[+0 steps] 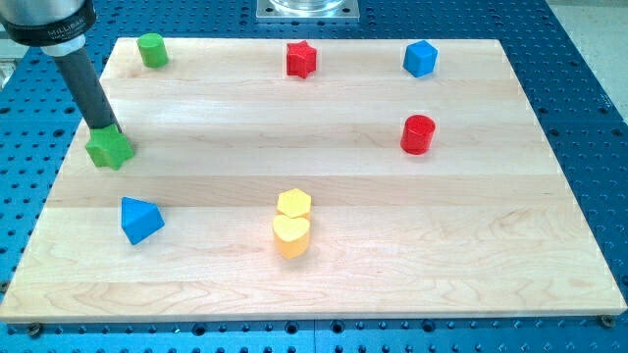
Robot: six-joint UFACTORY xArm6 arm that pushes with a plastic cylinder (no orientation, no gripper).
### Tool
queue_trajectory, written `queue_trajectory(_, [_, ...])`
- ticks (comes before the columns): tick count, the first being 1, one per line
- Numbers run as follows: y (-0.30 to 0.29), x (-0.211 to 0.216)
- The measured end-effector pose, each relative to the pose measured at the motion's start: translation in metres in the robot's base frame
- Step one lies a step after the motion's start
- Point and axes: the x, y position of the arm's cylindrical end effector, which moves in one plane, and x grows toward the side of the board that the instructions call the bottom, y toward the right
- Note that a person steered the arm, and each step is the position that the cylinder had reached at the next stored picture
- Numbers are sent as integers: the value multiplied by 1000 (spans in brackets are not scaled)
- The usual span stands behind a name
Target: Touch the red circle
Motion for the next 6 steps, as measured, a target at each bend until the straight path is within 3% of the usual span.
queue_trajectory(1, [-2, 25])
queue_trajectory(3, [6, 5])
queue_trajectory(6, [83, -2])
